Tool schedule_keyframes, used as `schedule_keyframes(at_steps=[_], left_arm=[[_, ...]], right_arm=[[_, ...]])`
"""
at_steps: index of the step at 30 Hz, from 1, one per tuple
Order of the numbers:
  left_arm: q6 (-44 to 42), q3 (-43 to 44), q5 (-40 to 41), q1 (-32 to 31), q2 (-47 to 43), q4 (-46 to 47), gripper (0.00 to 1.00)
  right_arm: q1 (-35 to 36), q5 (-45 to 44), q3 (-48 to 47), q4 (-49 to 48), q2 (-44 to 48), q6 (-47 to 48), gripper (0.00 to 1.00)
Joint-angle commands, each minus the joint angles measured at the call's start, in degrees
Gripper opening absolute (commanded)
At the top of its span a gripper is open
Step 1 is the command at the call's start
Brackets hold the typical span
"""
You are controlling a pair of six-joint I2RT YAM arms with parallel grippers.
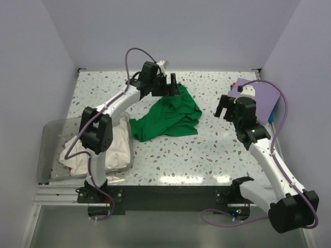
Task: Fold and stack the t-shirts
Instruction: Move the tshirt to the center of the board, then flatten the tshirt out
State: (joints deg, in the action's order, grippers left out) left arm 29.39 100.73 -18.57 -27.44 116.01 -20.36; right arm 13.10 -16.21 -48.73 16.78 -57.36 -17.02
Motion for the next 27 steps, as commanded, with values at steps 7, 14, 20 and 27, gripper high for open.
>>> schedule_keyframes(at_steps=[7,14,20,27], left_arm=[[-1.6,-20.3,13.8,0.1,-16.7,-5.8,0.98],[0.3,-27.4,15.8,0.1,-18.3,-5.6,1.0],[-0.1,-26.7,17.2,0.1,-13.1,-6.7,0.96],[-2.4,-23.1,20.9,0.1,-6.1,-7.5,0.94]], right_arm=[[0.1,14.2,-4.1,-6.7,-15.3,0.4,0.95],[0.6,19.8,-11.7,-8.3,-29.0,1.8,0.94],[0.8,23.9,-19.1,-9.6,-38.7,1.9,0.92],[1.5,29.7,-27.6,-7.5,-49.9,2.6,0.87]])
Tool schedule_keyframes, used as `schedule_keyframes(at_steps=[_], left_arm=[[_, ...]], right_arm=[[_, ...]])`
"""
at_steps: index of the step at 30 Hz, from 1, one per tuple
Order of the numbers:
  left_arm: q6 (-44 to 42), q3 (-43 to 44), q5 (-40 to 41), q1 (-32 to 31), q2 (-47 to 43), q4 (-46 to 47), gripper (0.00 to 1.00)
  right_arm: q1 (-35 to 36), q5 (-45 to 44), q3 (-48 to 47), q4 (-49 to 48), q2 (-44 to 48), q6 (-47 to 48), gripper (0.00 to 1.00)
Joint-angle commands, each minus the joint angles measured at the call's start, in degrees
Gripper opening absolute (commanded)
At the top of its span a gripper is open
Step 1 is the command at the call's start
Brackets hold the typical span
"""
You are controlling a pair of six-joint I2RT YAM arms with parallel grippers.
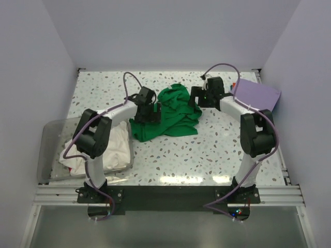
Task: Fold and stack the t-shirts
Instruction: Flatten the tshirt out
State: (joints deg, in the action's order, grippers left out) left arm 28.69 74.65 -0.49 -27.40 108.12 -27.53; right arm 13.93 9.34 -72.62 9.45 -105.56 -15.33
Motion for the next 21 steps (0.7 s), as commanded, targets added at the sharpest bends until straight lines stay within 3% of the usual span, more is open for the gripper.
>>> schedule_keyframes(at_steps=[1,5,8,9,11,12,13,14,15,16,21], left_arm=[[-1.9,3.2,3.8,0.2,3.3,-0.5,0.94],[-2.5,3.6,3.4,0.2,6.1,0.4,0.89],[-2.8,4.0,3.3,0.2,7.9,0.9,0.81],[-3.0,4.3,3.3,0.2,8.2,1.0,0.68],[-3.4,5.0,4.0,0.2,8.9,1.2,0.5],[-3.7,5.4,4.3,0.2,9.0,1.5,0.31],[-3.8,6.0,4.8,0.2,9.7,1.5,0.21],[-4.2,7.8,4.9,0.2,10.3,1.3,0.14],[-4.8,8.7,5.0,0.2,11.6,1.2,0.02],[-5.1,9.8,5.0,0.2,12.3,1.1,0.0],[-7.5,18.9,4.6,0.2,16.9,0.6,0.0]], right_arm=[[0.8,4.7,-4.2,-0.1,-3.3,1.1,0.86],[1.3,3.9,-5.8,1.8,-6.6,1.8,0.85],[1.2,4.4,-5.8,2.8,-7.6,1.7,0.76],[1.2,5.0,-5.0,2.8,-7.5,1.5,0.64],[1.3,6.0,-4.0,2.9,-6.9,1.4,0.52],[1.2,6.2,-3.2,3.2,-6.7,1.6,0.39],[1.3,6.4,-2.8,3.6,-6.3,1.6,0.31],[1.3,6.4,-2.4,4.9,-5.2,1.5,0.13],[1.3,6.5,-1.3,5.4,-4.5,1.4,0.06],[1.3,6.7,-0.5,5.7,-3.3,1.2,0.01],[1.3,7.5,5.8,10.0,5.8,-1.8,0.0]])
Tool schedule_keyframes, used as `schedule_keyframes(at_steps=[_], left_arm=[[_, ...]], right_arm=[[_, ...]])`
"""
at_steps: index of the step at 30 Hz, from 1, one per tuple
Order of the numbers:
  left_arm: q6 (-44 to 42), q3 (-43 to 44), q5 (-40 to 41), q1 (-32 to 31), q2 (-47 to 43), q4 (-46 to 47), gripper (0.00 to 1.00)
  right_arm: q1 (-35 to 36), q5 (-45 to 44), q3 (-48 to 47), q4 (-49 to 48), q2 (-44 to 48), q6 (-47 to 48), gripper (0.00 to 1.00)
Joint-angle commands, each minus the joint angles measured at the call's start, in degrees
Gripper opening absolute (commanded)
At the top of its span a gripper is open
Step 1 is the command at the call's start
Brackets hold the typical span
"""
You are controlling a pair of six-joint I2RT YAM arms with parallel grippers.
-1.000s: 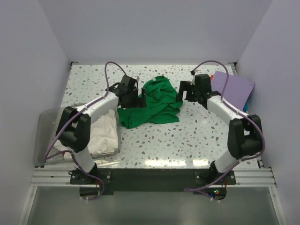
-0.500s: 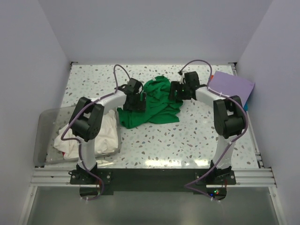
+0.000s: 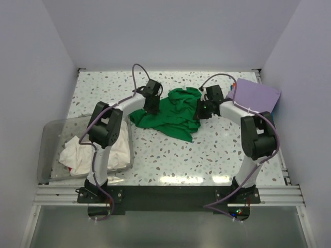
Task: Fold and stack the t-shirts
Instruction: Flatten the tshirt out
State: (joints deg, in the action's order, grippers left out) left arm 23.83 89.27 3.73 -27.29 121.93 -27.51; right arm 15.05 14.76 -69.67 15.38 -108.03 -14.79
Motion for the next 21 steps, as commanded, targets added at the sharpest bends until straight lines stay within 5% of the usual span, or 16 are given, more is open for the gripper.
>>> schedule_keyframes(at_steps=[1,9,14,18,21], left_arm=[[-3.0,5.7,0.3,0.1,4.2,0.8,0.0],[-5.0,19.8,-9.5,-0.3,10.3,7.5,0.0],[-5.4,25.4,-17.1,-0.9,12.9,12.8,0.02],[-3.9,25.8,-19.8,-1.0,11.3,16.9,0.63],[-3.1,22.5,-17.5,-1.0,6.5,17.0,0.76]], right_arm=[[0.2,2.0,3.9,4.8,9.8,-3.1,0.0],[1.6,6.7,15.2,12.4,23.1,-11.2,0.01],[2.4,11.7,19.2,15.2,28.6,-14.7,0.24],[2.4,9.1,16.2,20.0,30.9,-12.2,0.52],[2.4,6.5,12.0,22.0,30.6,-9.8,0.63]])
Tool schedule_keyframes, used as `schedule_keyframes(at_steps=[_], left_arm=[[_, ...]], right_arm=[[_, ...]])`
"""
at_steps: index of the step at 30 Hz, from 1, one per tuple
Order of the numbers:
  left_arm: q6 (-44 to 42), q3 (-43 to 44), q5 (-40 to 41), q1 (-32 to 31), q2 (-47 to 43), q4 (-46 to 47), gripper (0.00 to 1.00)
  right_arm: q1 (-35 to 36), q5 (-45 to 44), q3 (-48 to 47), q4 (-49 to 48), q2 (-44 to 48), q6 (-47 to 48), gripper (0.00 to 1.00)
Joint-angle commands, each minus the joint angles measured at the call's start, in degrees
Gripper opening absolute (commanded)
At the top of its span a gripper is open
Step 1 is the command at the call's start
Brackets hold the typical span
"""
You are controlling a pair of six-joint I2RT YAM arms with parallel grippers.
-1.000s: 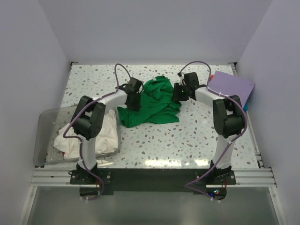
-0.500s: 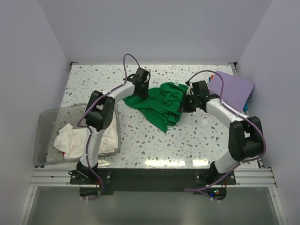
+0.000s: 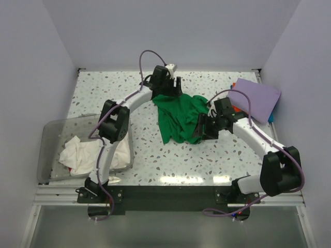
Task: Fold and stack the t-shirts
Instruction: Flatten the tshirt out
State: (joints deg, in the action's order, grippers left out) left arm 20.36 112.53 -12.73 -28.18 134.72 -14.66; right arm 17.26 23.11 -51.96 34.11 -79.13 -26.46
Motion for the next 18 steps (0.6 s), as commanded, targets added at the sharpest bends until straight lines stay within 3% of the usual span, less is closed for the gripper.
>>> schedule_keyframes(at_steps=[1,8,13,18], left_arm=[[0.5,-3.4,-0.2,-0.1,-7.9,4.2,0.77],[2.6,-17.1,6.4,-0.1,-19.7,-4.7,0.81],[6.3,-34.3,7.3,-0.2,-30.2,-4.0,0.8],[8.2,-44.0,7.2,-0.2,-36.8,-3.7,0.79]], right_arm=[[0.1,-2.3,-6.6,3.0,1.4,2.3,0.65],[0.6,-0.3,-12.6,-2.9,-6.4,1.8,0.67],[4.5,-1.0,-15.8,-5.7,-12.6,2.7,0.67],[8.0,-2.3,-19.5,-8.4,-17.7,3.5,0.66]])
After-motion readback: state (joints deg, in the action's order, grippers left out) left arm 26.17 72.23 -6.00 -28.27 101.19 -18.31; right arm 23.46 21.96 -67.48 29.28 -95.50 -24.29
